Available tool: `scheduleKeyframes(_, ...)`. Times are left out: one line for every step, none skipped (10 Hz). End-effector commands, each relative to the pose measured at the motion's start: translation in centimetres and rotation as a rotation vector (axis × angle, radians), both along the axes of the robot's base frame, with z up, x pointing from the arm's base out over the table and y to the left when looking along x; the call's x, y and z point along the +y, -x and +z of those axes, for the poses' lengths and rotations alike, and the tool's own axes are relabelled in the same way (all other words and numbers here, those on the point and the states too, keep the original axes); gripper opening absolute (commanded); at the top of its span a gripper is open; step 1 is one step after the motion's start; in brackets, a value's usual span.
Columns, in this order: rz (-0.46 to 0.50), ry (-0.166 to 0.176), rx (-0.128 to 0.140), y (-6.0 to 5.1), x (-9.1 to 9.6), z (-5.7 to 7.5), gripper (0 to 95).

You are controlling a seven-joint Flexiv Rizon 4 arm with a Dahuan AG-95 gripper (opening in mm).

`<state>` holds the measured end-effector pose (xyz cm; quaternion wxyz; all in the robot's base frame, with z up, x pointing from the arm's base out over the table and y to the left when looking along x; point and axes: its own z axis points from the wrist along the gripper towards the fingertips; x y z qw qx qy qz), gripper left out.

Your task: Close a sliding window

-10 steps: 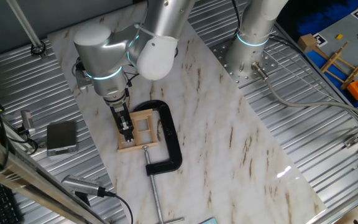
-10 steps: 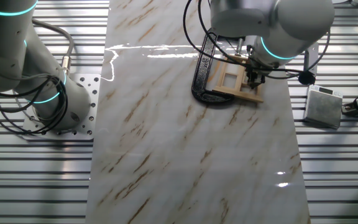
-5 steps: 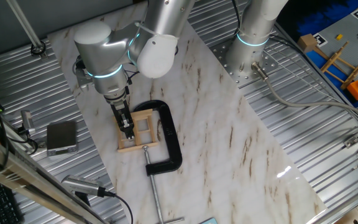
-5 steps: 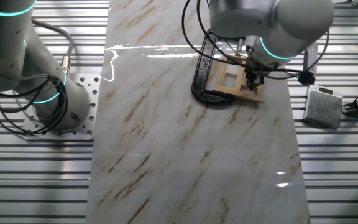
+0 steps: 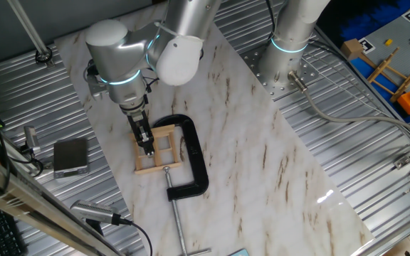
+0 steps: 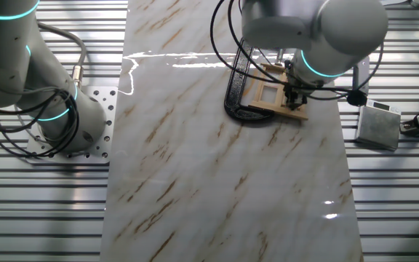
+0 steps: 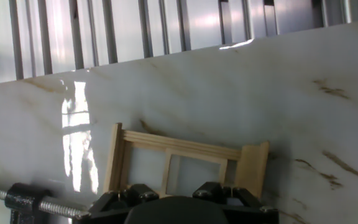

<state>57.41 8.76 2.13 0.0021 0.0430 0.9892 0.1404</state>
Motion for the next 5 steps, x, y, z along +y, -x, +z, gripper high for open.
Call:
scheduleKeyframes(0.002, 0.003, 0.004, 0.0, -0.4, 0.1, 57.0)
scheduleKeyframes(0.008, 0.004, 0.004, 0.0, -0.8, 0.0, 57.0)
scheduleKeyframes(0.016, 0.007, 0.003, 0.0, -1.2, 0.0, 57.0)
scheduleKeyframes(0.020, 0.005, 0.006, 0.1, -1.6, 0.1, 57.0)
scheduleKeyframes(0.012, -0.024, 0.011, 0.1, -1.8, 0.6, 57.0)
